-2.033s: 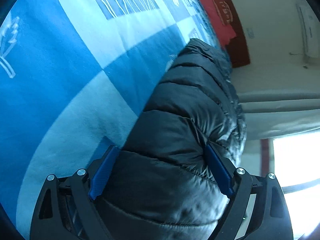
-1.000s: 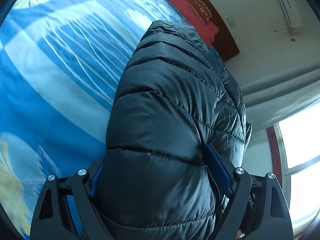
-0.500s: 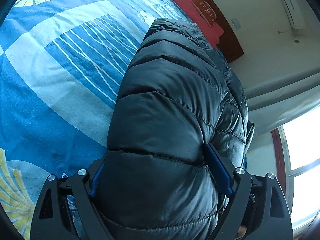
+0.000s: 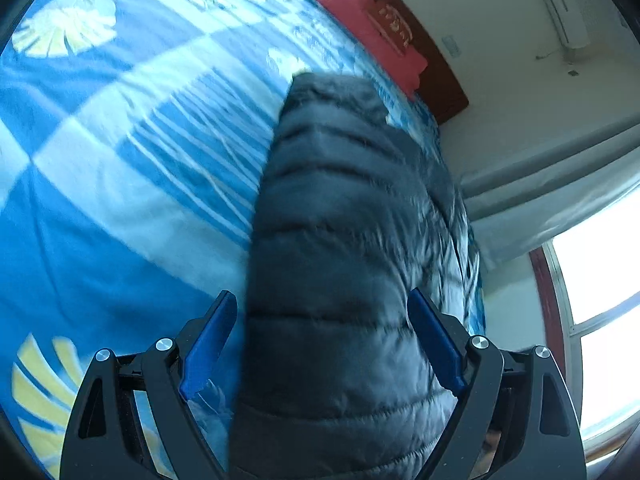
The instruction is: Fold large clothes
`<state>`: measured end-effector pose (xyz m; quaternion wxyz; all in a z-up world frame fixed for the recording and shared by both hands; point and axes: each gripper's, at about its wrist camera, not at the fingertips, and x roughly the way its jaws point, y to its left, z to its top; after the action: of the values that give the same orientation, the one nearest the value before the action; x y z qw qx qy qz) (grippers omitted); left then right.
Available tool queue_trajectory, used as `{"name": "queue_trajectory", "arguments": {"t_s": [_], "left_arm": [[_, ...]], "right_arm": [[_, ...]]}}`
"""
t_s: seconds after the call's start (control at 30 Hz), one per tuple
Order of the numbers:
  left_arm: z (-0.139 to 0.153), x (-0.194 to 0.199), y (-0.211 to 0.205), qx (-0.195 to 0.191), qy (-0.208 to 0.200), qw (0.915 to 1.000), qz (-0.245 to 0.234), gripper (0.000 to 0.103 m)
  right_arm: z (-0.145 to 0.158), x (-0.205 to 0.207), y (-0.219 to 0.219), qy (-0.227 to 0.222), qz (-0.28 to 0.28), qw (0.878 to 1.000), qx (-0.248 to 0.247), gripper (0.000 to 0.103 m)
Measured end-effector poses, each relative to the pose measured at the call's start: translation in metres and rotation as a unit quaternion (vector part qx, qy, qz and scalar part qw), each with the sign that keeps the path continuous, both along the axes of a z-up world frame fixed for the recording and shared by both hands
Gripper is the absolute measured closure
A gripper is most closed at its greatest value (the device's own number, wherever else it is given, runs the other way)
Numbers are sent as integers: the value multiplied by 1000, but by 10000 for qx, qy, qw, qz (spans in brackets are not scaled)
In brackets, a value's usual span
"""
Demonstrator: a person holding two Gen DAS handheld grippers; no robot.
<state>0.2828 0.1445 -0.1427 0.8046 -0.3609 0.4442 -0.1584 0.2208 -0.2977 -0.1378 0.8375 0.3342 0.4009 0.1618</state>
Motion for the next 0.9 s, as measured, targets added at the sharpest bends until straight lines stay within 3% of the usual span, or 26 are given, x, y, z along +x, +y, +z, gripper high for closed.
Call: {"name": "queue_trajectory", "arguments": {"t_s": [0.23,0.33,0.37,0.43,0.5,0.9], "left_arm": [[0,41,-13,141,17,9998,-123,17],[-3,46,-27,332,62,9992,-191,17],[-2,50,-34,461,71,9987,-203,17],[-5,55,-40,636,100,9977,-228,17],[-9,60,-47,711,184,9970,-246,17],[-26,72,-69,1206,155,9923,-238,14]], "right_arm": [[1,48,-10,229,-128,9991,346,24],[-9,65,-6,410,-176,9987,228,25],[-14,68,-6,444,-181,9986,204,28],[-25,71,-7,570,-269,9977,230,51],[-36,73,-9,684,-351,9964,363,56],[-63,72,-8,678,-469,9953,508,58]]}}
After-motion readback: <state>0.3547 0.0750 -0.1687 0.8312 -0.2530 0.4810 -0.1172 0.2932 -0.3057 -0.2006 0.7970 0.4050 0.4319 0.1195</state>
